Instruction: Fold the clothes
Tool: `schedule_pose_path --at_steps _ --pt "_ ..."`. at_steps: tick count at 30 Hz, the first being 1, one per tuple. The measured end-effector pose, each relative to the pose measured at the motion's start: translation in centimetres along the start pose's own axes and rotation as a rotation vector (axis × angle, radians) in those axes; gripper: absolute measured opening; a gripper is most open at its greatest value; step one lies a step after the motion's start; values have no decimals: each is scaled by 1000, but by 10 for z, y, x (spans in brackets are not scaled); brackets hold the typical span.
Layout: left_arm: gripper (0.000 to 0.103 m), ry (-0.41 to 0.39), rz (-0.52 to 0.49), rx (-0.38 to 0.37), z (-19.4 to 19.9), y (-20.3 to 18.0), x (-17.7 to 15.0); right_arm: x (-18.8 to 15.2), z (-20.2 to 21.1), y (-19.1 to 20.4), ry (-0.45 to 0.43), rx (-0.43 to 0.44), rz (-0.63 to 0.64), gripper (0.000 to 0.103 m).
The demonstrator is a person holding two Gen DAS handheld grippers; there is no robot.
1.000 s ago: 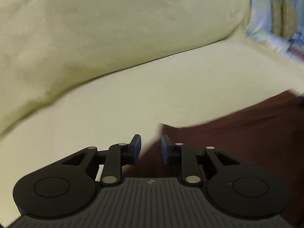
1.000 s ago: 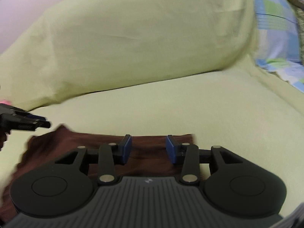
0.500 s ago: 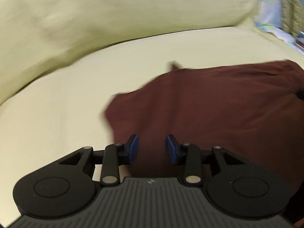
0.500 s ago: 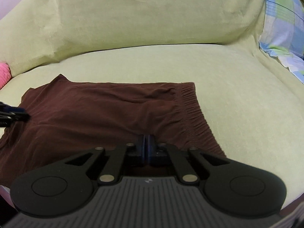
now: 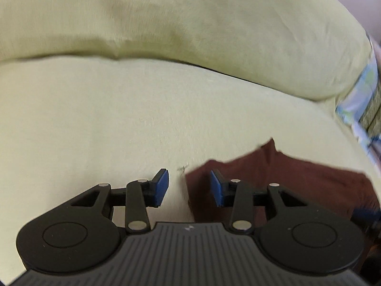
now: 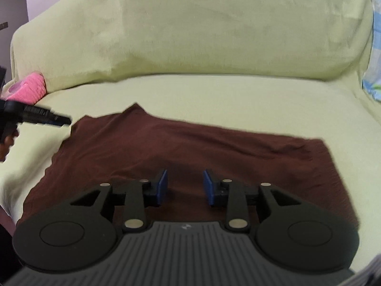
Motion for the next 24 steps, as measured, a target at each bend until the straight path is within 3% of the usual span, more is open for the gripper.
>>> schedule_pose_path --at_steps 3,7,16,19,21,24 --pt "41 -12 -29 -29 0 -14 -5 -8 -3 -4 27 -17 -18 29" --pt "42 -73 -196 -75 18 -58 -24 -11 -4 -6 33 -22 -10 31" --pt "44 -41 -261 -208 40 -80 -40 -12 -10 0 35 -43 17 36" --pt "44 -33 -217 -116 34 -62 -38 -12 -12 1 36 -45 16 37" --pt "44 -30 -89 56 26 -29 -31 -12 -13 1 36 -47 21 37" --pt "44 -16 18 217 26 4 -25 -11 -14 1 35 -47 19 38"
Point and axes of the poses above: each gripper's, at about its wrist camera, not at the fingertips, and z roughly against the way its jaws point, y to its left, x to its top, the point moved 4 cm from there along -z, roughly the way its jaws point, and after that the axes turned 1 degree about -z, right-handed, at the moved point
